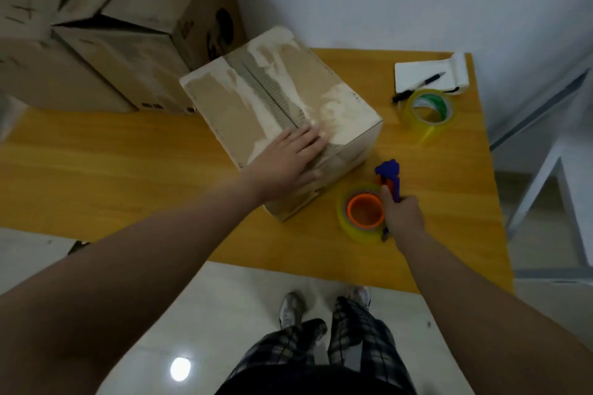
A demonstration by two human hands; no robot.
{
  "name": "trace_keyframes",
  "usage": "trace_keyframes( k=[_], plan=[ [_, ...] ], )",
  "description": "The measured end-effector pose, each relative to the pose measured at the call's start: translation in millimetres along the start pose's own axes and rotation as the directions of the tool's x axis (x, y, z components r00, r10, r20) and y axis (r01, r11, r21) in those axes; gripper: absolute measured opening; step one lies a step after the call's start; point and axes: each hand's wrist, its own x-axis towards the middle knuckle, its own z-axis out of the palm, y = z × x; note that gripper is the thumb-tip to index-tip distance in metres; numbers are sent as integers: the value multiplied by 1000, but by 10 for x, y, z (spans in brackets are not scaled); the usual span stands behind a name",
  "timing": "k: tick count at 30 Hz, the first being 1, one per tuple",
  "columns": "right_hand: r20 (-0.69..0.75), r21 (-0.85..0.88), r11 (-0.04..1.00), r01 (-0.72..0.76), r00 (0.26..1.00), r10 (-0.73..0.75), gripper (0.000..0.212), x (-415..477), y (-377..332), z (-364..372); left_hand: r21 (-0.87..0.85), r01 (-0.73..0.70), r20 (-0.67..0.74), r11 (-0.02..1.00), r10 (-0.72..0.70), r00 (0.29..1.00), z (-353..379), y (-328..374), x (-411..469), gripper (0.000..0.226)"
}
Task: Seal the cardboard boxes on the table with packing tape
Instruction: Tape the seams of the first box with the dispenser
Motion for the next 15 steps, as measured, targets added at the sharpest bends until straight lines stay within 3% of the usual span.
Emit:
trace_keyframes(
  k=[2, 4, 6, 9, 11, 15],
  plan=[
    [-223, -167, 970, 178, 951, -213, 47, -94, -80, 46, -19, -37, 1, 999, 37, 999, 12, -18, -46, 67],
    [-254, 41, 856, 516, 834, -491, 34, -255, -210, 58, -36, -72, 5, 997, 72, 997, 11, -26, -82, 68],
    [-175, 281, 714, 641, 766, -619, 40, -467, -333, 75, -24, -93, 9, 995, 94, 996, 15, -33, -104, 68],
    [113, 530, 719, 450, 802, -586, 45, -675, -438, 88, -13, -102, 24, 995, 103, 994, 18, -29, -121, 69],
    [264, 541, 777, 323, 811, -522, 45, -697, -456, 63, -31, -99, 24, 995, 100, 995, 2, -29, -132, 68],
    [288, 500, 818, 283, 837, -466, 20, -762, -436, 1, -18, -98, 38, 995, 98, 994, -23, -17, -138, 68]
  ],
)
